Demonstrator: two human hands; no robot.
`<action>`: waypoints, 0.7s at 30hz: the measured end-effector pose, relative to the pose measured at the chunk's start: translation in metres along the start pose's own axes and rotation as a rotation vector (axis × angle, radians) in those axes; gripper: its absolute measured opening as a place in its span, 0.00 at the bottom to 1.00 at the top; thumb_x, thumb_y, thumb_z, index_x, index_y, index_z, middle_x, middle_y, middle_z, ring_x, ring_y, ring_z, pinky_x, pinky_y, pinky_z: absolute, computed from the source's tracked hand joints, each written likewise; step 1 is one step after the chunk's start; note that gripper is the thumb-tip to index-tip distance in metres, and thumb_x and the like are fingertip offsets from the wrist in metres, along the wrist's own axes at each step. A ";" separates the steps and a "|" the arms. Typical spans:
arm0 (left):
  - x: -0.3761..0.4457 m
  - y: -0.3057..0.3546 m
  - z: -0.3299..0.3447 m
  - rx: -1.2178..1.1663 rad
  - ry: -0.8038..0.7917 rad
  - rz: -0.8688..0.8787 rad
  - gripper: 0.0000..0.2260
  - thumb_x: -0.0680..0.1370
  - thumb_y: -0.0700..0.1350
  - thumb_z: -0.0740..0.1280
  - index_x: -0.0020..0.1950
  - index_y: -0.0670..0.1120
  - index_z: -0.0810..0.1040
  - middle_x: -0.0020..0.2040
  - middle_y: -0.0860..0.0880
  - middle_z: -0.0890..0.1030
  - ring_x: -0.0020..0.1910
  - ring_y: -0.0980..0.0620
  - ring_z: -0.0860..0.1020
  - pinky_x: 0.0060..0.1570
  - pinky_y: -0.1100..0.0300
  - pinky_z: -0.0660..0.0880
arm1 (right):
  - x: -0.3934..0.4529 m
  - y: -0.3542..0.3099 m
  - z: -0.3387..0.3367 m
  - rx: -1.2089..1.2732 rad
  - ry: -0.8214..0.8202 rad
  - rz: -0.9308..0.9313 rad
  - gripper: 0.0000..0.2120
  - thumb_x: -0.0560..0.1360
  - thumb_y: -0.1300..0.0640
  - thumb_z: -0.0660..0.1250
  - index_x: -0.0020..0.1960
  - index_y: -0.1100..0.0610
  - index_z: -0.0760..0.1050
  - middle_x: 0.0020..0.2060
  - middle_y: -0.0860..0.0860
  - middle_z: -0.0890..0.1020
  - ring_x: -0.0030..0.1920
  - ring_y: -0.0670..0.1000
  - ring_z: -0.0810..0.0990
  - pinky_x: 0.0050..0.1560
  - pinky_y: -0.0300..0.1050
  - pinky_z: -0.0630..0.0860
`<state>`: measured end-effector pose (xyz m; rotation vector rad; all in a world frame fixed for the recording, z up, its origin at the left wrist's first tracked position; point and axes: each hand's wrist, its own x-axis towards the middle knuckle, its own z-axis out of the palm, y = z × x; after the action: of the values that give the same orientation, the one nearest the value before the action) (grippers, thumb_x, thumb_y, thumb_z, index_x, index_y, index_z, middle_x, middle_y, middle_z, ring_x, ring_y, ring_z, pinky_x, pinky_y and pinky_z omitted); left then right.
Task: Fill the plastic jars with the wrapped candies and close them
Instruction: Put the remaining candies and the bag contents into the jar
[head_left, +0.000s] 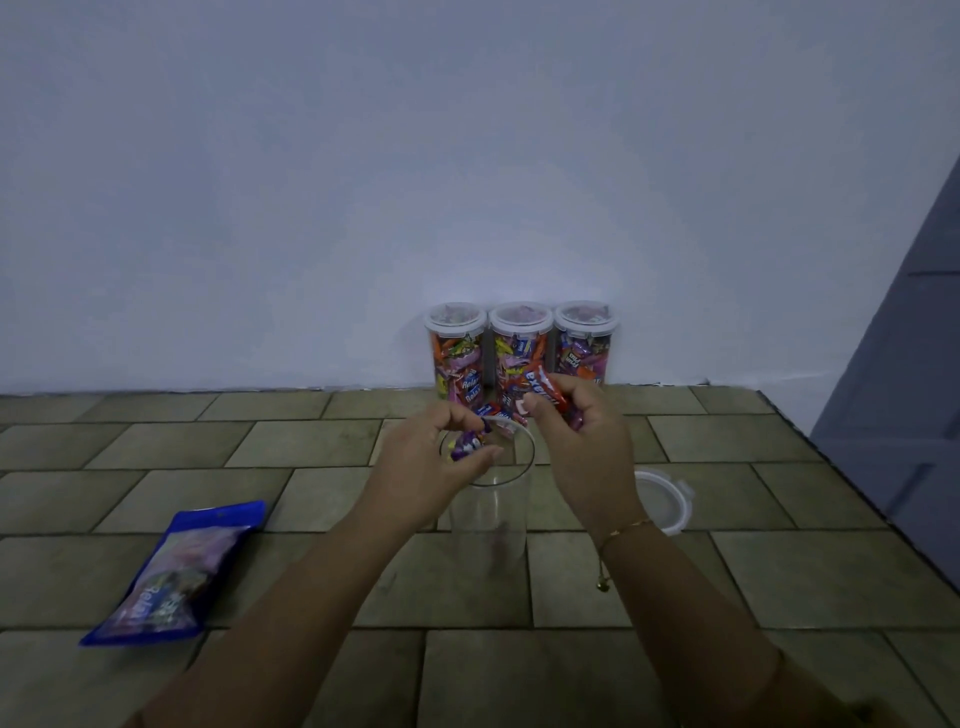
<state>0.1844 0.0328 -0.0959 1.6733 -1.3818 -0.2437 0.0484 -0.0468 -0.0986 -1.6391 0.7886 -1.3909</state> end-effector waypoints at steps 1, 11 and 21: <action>0.000 -0.001 0.001 -0.003 -0.012 -0.001 0.11 0.69 0.49 0.75 0.41 0.58 0.74 0.44 0.61 0.79 0.46 0.66 0.76 0.43 0.72 0.71 | -0.002 -0.002 0.001 -0.019 -0.020 -0.017 0.05 0.74 0.59 0.69 0.48 0.52 0.77 0.43 0.48 0.79 0.46 0.46 0.77 0.49 0.34 0.73; -0.008 -0.008 0.004 -0.163 -0.135 -0.022 0.29 0.55 0.64 0.73 0.52 0.61 0.70 0.51 0.66 0.75 0.50 0.76 0.72 0.46 0.80 0.66 | -0.014 -0.003 0.005 0.080 -0.223 0.044 0.07 0.74 0.60 0.68 0.49 0.48 0.77 0.44 0.52 0.82 0.40 0.42 0.80 0.40 0.32 0.75; -0.021 -0.031 0.020 -0.326 -0.168 -0.105 0.52 0.56 0.50 0.80 0.71 0.58 0.53 0.63 0.66 0.69 0.60 0.76 0.67 0.55 0.80 0.64 | -0.021 0.010 0.011 0.002 -0.255 0.029 0.14 0.75 0.63 0.66 0.54 0.45 0.77 0.51 0.47 0.82 0.53 0.42 0.79 0.53 0.34 0.74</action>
<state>0.1848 0.0387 -0.1380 1.4782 -1.2964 -0.6472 0.0562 -0.0315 -0.1176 -1.7535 0.6590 -1.1333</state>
